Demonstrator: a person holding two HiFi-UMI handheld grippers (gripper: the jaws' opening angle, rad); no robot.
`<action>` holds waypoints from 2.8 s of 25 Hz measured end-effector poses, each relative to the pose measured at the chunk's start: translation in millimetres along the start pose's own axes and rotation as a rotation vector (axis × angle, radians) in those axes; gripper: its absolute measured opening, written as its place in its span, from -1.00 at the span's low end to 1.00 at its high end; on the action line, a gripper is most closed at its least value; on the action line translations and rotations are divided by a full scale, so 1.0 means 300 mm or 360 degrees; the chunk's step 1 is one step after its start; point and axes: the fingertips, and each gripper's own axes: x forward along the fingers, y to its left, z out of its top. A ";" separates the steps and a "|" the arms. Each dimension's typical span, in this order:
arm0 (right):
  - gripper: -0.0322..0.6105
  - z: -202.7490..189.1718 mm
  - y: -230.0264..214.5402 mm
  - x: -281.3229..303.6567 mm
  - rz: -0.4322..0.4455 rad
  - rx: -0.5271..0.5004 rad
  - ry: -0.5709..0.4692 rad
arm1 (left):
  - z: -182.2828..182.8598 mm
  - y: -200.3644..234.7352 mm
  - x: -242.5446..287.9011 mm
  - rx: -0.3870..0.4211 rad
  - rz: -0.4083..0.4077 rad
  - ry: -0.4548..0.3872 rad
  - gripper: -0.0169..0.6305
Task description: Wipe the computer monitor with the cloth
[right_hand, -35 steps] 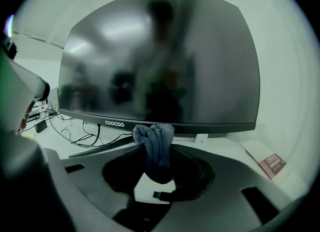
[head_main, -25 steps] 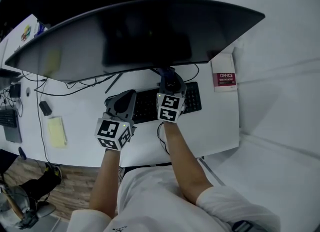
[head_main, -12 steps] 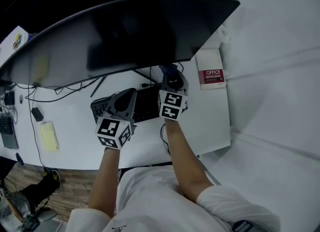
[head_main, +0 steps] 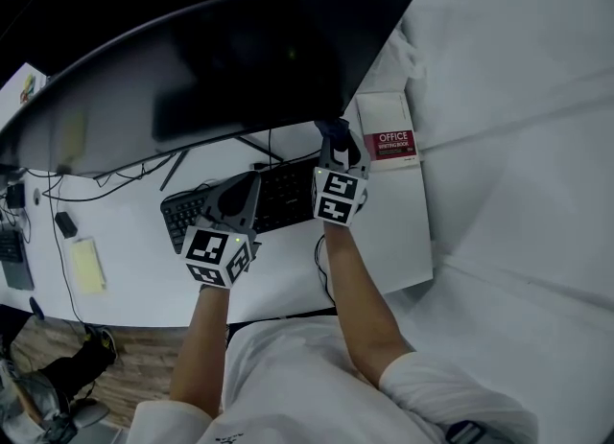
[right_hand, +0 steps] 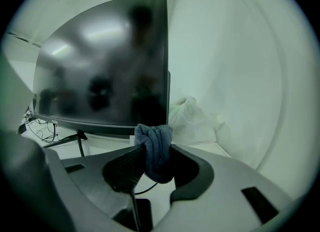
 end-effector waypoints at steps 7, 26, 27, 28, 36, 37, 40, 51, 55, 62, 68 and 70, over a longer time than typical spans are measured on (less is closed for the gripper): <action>-0.45 0.014 -0.088 -0.009 -0.0053 -0.0064 -0.0032 | -0.002 -0.011 -0.033 0.0009 0.0016 -0.0002 -0.91; -0.45 0.147 0.064 -0.564 0.0100 -0.0057 -0.0349 | 0.014 -0.012 -0.502 0.0093 0.0058 -0.0163 -0.91; -0.45 0.147 0.091 -0.609 0.0123 -0.0065 -0.0362 | 0.012 -0.010 -0.542 0.0098 0.0064 -0.0175 -0.91; -0.45 0.146 0.117 -0.653 0.0145 -0.0061 -0.0372 | 0.010 -0.008 -0.581 0.0102 0.0070 -0.0189 -0.91; -0.45 0.115 0.339 -1.019 0.0271 -0.0131 -0.0440 | -0.038 -0.016 -0.892 0.0103 0.0081 -0.0299 -0.91; -0.45 0.111 0.358 -1.066 0.0281 -0.0132 -0.0450 | -0.049 -0.024 -0.925 0.0106 0.0074 -0.0308 -0.91; -0.45 0.110 0.400 -1.191 0.0316 -0.0065 -0.0487 | -0.081 -0.051 -1.014 0.0125 0.0047 -0.0327 -0.91; -0.45 0.142 0.468 -1.408 0.0481 0.0007 -0.0552 | -0.124 -0.150 -1.182 0.0166 0.0015 -0.0368 -0.91; -0.45 0.146 0.458 -1.415 0.0534 -0.0008 -0.0533 | -0.088 -0.156 -1.215 0.0144 0.0065 -0.0408 -0.91; -0.45 0.151 0.388 -1.419 0.0564 -0.0010 -0.0525 | -0.087 -0.179 -1.199 0.0118 0.0140 -0.0414 -0.91; -0.45 0.148 0.370 -1.419 0.0584 0.0005 -0.0528 | -0.085 -0.236 -1.174 0.0140 0.0124 -0.0405 -0.91; -0.45 0.146 0.368 -1.419 0.0586 0.0001 -0.0528 | -0.082 -0.234 -1.172 0.0144 0.0130 -0.0403 -0.91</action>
